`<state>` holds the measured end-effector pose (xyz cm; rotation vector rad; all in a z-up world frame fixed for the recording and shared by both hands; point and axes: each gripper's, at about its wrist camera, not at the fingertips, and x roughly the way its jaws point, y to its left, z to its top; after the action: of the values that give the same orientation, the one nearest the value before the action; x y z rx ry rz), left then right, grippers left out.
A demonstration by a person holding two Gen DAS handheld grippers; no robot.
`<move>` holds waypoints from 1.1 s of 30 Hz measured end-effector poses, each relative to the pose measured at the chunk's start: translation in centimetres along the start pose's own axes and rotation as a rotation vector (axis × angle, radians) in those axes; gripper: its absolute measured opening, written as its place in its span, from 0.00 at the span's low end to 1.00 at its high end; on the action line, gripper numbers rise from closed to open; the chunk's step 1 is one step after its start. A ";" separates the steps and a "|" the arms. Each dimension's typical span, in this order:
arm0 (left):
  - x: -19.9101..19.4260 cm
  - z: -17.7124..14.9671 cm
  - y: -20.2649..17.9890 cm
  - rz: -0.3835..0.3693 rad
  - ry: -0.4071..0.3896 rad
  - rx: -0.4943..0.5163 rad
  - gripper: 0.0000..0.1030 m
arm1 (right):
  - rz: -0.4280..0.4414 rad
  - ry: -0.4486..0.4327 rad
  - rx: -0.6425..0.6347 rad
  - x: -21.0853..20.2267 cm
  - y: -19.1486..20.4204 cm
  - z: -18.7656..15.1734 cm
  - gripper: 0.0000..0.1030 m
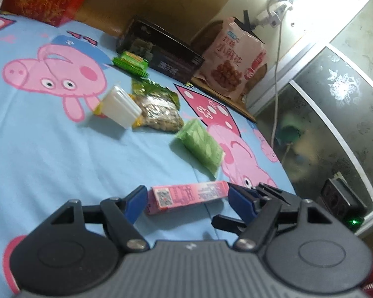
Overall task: Organize snacks
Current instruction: 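Lower the pink box into the black tin and open the left gripper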
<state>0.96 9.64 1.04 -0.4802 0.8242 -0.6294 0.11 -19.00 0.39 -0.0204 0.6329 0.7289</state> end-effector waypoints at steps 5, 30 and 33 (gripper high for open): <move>0.8 -1.0 -0.4 -0.016 -0.002 0.032 0.62 | -0.032 0.029 -0.063 0.7 0.9 0.2 0.64; 5.9 21.6 0.1 0.040 -0.254 0.170 0.67 | -0.110 -0.152 0.073 8.5 -9.3 17.2 0.47; 10.1 25.4 0.9 0.072 -0.214 0.161 0.67 | -0.152 -0.177 0.079 10.5 -12.3 19.5 0.48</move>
<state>26.57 7.28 10.27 -0.3629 0.5807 -0.5618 24.18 -17.28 8.10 0.0680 0.4848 0.5517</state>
